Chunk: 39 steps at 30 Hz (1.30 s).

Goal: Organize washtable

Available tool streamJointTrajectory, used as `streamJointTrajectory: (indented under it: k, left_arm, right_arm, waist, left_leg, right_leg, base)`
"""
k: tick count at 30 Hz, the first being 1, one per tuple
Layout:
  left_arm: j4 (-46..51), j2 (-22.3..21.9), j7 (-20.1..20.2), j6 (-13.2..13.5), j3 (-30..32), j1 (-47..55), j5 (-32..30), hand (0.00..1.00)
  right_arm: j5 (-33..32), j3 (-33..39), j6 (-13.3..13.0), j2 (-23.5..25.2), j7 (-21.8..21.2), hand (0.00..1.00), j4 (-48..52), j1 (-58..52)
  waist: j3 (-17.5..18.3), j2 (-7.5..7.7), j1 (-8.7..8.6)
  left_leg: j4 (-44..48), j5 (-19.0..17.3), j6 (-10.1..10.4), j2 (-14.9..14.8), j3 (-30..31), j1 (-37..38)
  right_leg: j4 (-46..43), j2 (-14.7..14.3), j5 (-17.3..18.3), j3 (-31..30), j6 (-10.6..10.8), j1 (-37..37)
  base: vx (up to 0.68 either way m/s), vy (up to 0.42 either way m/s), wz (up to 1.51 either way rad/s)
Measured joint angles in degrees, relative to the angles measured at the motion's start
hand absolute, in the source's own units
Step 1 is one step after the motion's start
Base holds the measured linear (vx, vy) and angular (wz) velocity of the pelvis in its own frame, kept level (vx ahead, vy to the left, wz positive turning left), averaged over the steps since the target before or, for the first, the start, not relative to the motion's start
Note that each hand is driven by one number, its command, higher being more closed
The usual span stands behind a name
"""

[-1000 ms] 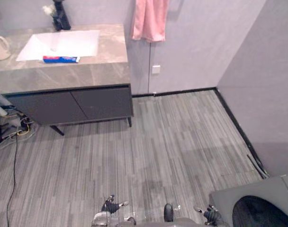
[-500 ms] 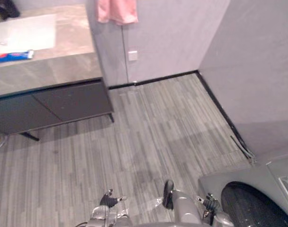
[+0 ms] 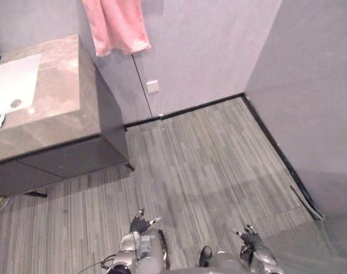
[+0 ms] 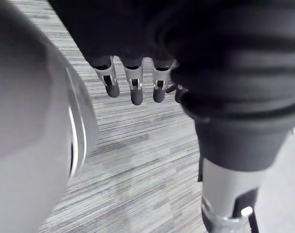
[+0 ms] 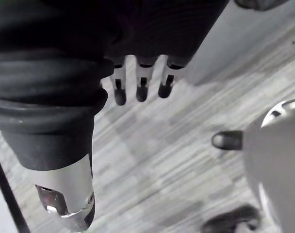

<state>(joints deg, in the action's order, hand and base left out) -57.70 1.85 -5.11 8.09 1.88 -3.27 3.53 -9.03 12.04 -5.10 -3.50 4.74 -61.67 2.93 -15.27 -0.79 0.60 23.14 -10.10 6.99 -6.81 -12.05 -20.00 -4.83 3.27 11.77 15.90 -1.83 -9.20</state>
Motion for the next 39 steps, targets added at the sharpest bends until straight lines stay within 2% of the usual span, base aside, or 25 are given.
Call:
streamJointTrajectory:
  k: [1,2,3,4,5,6,8,9,10,12,13,15,17,19,20,21,23,25,27,30,32,34,36,37,39]
  left_arm:
    - [-0.01,-0.1,-0.07,0.02,-0.11,0.04,0.45,0.0]
    - [-0.19,0.46,-0.17,0.0,-0.07,0.08,0.75,0.0]
    - [-0.28,0.56,-0.19,-0.01,-0.02,0.18,0.86,0.0]
    - [-0.34,1.48,-0.26,-0.07,0.27,0.25,0.87,0.0]
    - [-0.31,2.06,-0.22,-0.13,0.31,0.26,0.85,0.0]
    - [-0.37,2.23,-0.21,-0.18,0.34,0.26,0.85,0.0]
    - [-1.15,2.37,-0.18,-0.29,0.28,0.52,0.84,0.0]
    - [-1.72,2.68,-0.18,-0.67,0.16,0.81,0.78,0.0]
    - [-2.25,2.58,-0.18,-0.96,0.04,1.17,0.32,0.0]
    - [-2.58,2.57,-0.17,-1.12,-0.02,2.01,0.25,0.0]
    - [-2.59,2.49,-0.2,-1.16,-0.05,1.97,0.25,0.0]
    - [-2.58,2.34,-0.21,-1.15,-0.1,1.43,0.24,0.0]
    - [-2.55,2.04,-0.24,-1.11,-0.3,0.91,0.19,0.0]
    - [-2.58,2.27,-0.14,-1.1,-1.36,1.78,0.08,0.0]
    - [-2.61,2.27,-0.11,-1.14,-1.28,2.35,0.03,0.0]
    - [-2.85,0.73,-0.17,-1.16,-0.63,3.08,-0.42,0.0]
    - [-2.02,-1.18,-0.11,-0.92,2.0,3.11,-1.54,0.0]
    - [-0.36,-2.92,-0.18,-0.95,5.51,3.25,-2.0,0.0]
    - [1.39,-2.85,-0.17,-1.01,5.34,3.28,-2.02,0.0]
    - [2.7,-3.32,-0.16,-0.62,4.64,3.2,-2.03,0.0]
    - [2.81,-2.99,-0.26,-0.28,2.74,2.86,-2.02,0.0]
    - [2.47,-2.75,-0.27,-0.27,1.33,2.88,-2.0,0.0]
    - [1.51,-2.09,-0.27,-0.21,-0.03,2.87,-1.99,0.0]
    - [1.3,-1.38,-0.26,-0.24,-0.09,2.6,-2.0,0.0]
    - [0.45,-0.3,-0.22,-0.3,-0.64,2.15,-1.99,0.0]
  right_arm:
    - [0.05,-0.08,-0.05,-0.09,0.18,0.0,-0.02,0.03]
    - [0.06,-0.76,-0.09,-0.04,0.29,0.0,-0.17,0.11]
    - [0.12,-1.32,-0.1,0.28,0.28,0.0,-0.33,0.09]
    - [0.17,-1.36,-0.16,0.99,0.25,0.0,-0.39,0.3]
    - [0.4,-1.31,-0.26,1.18,0.18,0.0,-0.17,0.25]
    - [0.62,-1.28,-0.25,1.17,0.19,0.0,-0.2,-0.02]
    - [0.74,-1.26,-0.21,1.11,0.1,0.0,-0.28,-0.93]
    - [0.75,-1.39,-0.19,1.42,0.08,0.0,-0.29,-1.35]
    - [0.82,-1.76,-0.1,1.54,-0.14,0.0,-0.17,-1.79]
    - [1.36,-2.9,-0.28,1.01,-0.26,0.0,0.66,-1.8]
    - [1.72,-3.59,-0.76,0.74,-0.65,0.0,1.31,-1.85]
    - [1.94,-3.74,-0.98,0.66,-1.16,0.0,1.83,-1.87]
    - [1.82,-3.71,-1.09,0.49,-1.18,0.0,2.53,-1.72]
    - [1.77,-3.59,-1.03,0.73,-1.19,0.0,2.2,-2.53]
    - [1.7,-3.43,-1.03,0.75,-1.16,0.0,2.23,-2.86]
    - [1.9,-2.44,-1.04,0.4,-1.11,0.0,2.36,-2.6]
    - [1.9,-1.09,-1.0,0.31,-1.08,0.0,2.49,-2.73]
    - [1.66,-1.24,-0.82,0.55,-0.99,0.0,3.7,-3.15]
    - [1.06,-1.25,-0.84,1.2,-0.84,0.0,4.69,-3.82]
    - [0.6,-1.21,-0.78,2.02,-0.58,0.0,4.7,-4.32]
    - [0.61,-1.16,-0.66,2.16,-0.28,0.0,4.17,-4.33]
    - [0.66,-1.19,-0.65,1.77,0.14,0.0,3.71,-4.47]
    - [0.72,-1.29,-0.62,1.23,0.2,0.0,2.27,-4.47]
    - [0.79,-1.31,-0.53,1.62,0.21,0.0,1.59,-4.6]
    - [1.37,-1.43,-0.56,2.39,0.13,0.0,1.56,-4.84]
  waist:
    - [0.11,-0.68,0.83]
    - [0.21,-1.0,2.15]
    - [0.53,-0.58,2.3]
    - [0.87,1.14,2.64]
    - [1.02,2.38,2.58]
    - [1.16,2.74,2.59]
    - [1.13,3.18,1.77]
    - [1.06,3.65,1.24]
    - [1.0,3.7,0.55]
    - [0.88,3.47,0.32]
    - [0.63,3.01,0.17]
    - [0.41,2.55,-0.05]
    - [0.35,2.12,-1.03]
    - [1.27,3.88,-1.9]
    - [1.77,4.65,-2.21]
    - [2.33,2.42,-2.05]
    - [2.97,0.72,-1.77]
    - [2.75,-0.95,-1.23]
    - [2.37,-1.2,0.1]
    - [2.5,-0.02,0.71]
    - [2.64,0.2,0.75]
    - [2.87,-0.19,0.81]
    - [3.34,-0.25,1.51]
    - [4.31,1.06,1.81]
    - [4.86,3.0,1.67]
  left_leg:
    - [-8.06,3.02,0.49,0.84,1.19,-0.23]
    - [-9.96,10.85,-1.93,1.05,1.9,-0.51]
    - [-9.55,12.21,-3.58,1.83,1.79,-0.27]
    - [-8.78,11.54,-4.66,2.94,1.89,-0.54]
    - [-7.44,10.31,-8.5,4.37,1.58,-0.6]
    - [-6.65,9.74,-9.38,4.85,1.17,-0.4]
    - [-6.95,6.3,-10.67,6.58,0.92,3.39]
    - [-8.56,4.7,-11.2,8.13,1.41,7.44]
    - [-10.27,3.23,-11.44,9.12,2.09,12.35]
    - [-14.25,2.48,-11.6,9.43,2.96,20.49]
    - [-15.95,2.1,-12.12,8.9,4.14,24.31]
    - [-16.36,1.79,-12.51,7.81,5.77,27.3]
    - [-16.38,0.61,-11.98,6.35,9.04,29.18]
    - [-16.25,-3.18,-7.67,6.34,12.84,31.98]
    - [-15.99,-4.68,-7.32,6.0,14.5,33.15]
    - [-14.53,-5.36,-6.55,4.3,16.65,33.5]
    - [-3.35,-4.83,-5.43,3.16,16.83,28.37]
    - [20.16,-0.45,1.76,-1.33,12.88,17.55]
    - [32.31,-1.27,0.59,-7.14,5.57,12.46]
    - [26.26,-2.54,-1.5,-7.94,-0.12,7.54]
    - [3.98,-1.85,-1.22,-4.1,-0.25,6.04]
    - [-8.2,1.01,-0.13,-1.8,1.83,6.8]
    - [-12.1,9.91,-2.12,-0.72,2.86,8.52]
    - [-11.97,10.63,-4.32,1.26,2.29,9.22]
    - [-12.23,8.47,-5.85,3.35,0.7,10.42]
  right_leg:
    - [1.34,-0.37,0.61,-1.12,0.97,-1.41]
    - [2.68,-0.57,1.92,-3.43,2.47,-3.08]
    - [2.84,0.14,2.17,-4.18,2.47,-3.56]
    - [2.29,1.42,2.19,-5.08,2.47,-3.43]
    - [-1.81,3.51,1.98,-6.42,2.59,-1.58]
    - [-5.4,4.21,2.06,-7.42,2.74,-0.23]
    - [-22.8,6.41,-0.26,-10.31,6.72,6.03]
    - [-36.97,7.91,-2.71,-12.71,10.46,11.01]
    - [-45.94,8.23,-1.89,-13.07,10.01,14.34]
    - [-48.96,8.45,1.46,-10.09,7.18,18.2]
    - [-46.06,7.29,3.38,-7.44,5.36,20.7]
    - [-36.69,4.56,3.89,-6.4,4.9,24.86]
    - [-22.92,2.06,0.68,-7.59,5.5,27.54]
    - [-7.96,1.11,-10.98,-13.22,6.13,27.63]
    - [-10.3,0.75,-15.59,-14.35,5.07,27.46]
    - [-14.79,0.6,-12.65,-12.28,3.37,27.81]
    - [-16.46,0.85,-8.94,-9.25,2.31,26.84]
    - [-14.64,-0.62,-6.42,-6.59,0.86,21.79]
    - [-12.6,-2.17,-4.15,-5.15,-0.25,14.82]
    - [-7.87,-1.57,-3.59,-4.34,0.02,8.44]
    - [-4.96,0.37,-3.15,-4.14,1.64,5.49]
    - [-4.35,1.16,-2.23,-4.48,3.22,4.37]
    - [-4.0,1.81,-0.93,-5.85,5.31,2.83]
    - [-4.29,3.82,0.1,-6.74,6.83,2.37]
    - [-9.86,6.45,0.49,-8.24,7.57,4.73]
  base:
    - [0.65,0.302,-0.74]
    - [0.49,0.267,-0.72]
    - [0.51,0.245,-0.61]
    - [0.42,0.128,-0.26]
    - [0.54,0.187,-0.13]
    - [0.66,0.256,-0.01]
    - [0.56,0.231,0.14]
    - [0.58,0.19,0.28]
    - [0.58,0.175,0.24]
    - [0.56,0.099,0.15]
    - [0.53,0.034,0.22]
    - [0.49,-0.059,0.56]
    - [0.55,-0.165,0.97]
    - [0.51,-0.213,1.26]
    - [0.43,-0.24,1.11]
    - [0.64,-0.355,0.98]
    - [0.62,-0.342,0.82]
    - [0.47,-0.267,0.5]
    - [0.37,-0.157,0.13]
    - [0.39,-0.104,0.16]
    - [0.34,0.052,0.09]
    - [0.24,0.113,-0.03]
    - [0.35,0.246,-0.28]
    - [0.36,0.261,-0.29]
    - [0.33,0.22,-0.22]
